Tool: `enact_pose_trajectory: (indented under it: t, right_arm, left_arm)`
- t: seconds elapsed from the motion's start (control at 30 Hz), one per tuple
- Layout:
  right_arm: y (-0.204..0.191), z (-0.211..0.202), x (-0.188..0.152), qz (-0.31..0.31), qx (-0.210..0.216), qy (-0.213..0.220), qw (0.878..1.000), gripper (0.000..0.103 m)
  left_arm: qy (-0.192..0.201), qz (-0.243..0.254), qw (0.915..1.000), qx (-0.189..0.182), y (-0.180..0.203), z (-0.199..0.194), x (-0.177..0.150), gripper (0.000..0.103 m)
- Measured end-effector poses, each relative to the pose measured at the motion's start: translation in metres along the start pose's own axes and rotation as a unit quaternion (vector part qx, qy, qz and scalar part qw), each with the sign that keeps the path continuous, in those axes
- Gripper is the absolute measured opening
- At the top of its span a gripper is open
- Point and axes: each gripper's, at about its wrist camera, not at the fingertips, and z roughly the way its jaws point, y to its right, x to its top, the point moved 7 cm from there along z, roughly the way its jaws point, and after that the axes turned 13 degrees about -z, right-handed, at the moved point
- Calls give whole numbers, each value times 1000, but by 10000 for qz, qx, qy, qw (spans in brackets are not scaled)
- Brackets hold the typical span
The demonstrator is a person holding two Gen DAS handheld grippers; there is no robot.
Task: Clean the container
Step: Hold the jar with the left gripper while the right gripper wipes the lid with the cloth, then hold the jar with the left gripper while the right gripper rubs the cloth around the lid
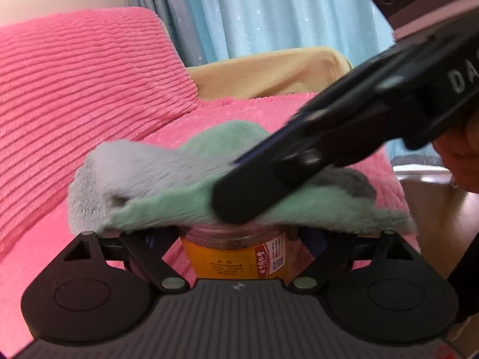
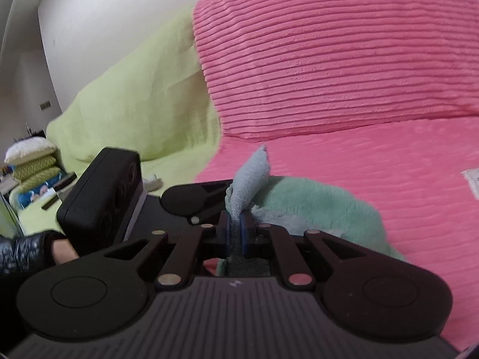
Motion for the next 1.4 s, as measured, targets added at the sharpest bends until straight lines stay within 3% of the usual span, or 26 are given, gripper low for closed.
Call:
enact_pose_trajectory:
  t: [0.3, 0.47, 0.7, 1.13, 1.4]
  right_arm:
    - [45, 5, 8, 252, -989, 258, 9944, 4]
    - [59, -13, 0, 363, -1209, 167, 9919, 4]
    - [51, -32, -8, 423, -1162, 97, 9923, 5]
    - [18, -6, 0, 449, -351, 213, 9981, 5]
    - [28, 13, 8, 382, -595, 352, 9969, 4]
  left_arm:
    - [99, 223, 9997, 39, 6, 4, 0, 86]
    - [120, 194, 9997, 25, 7, 4, 1, 86]
    - [124, 267, 9996, -41, -5, 7, 4, 86]
    - [50, 56, 9999, -91, -17, 10, 5, 86]
    - [71, 7, 9999, -99, -16, 13, 7, 86]
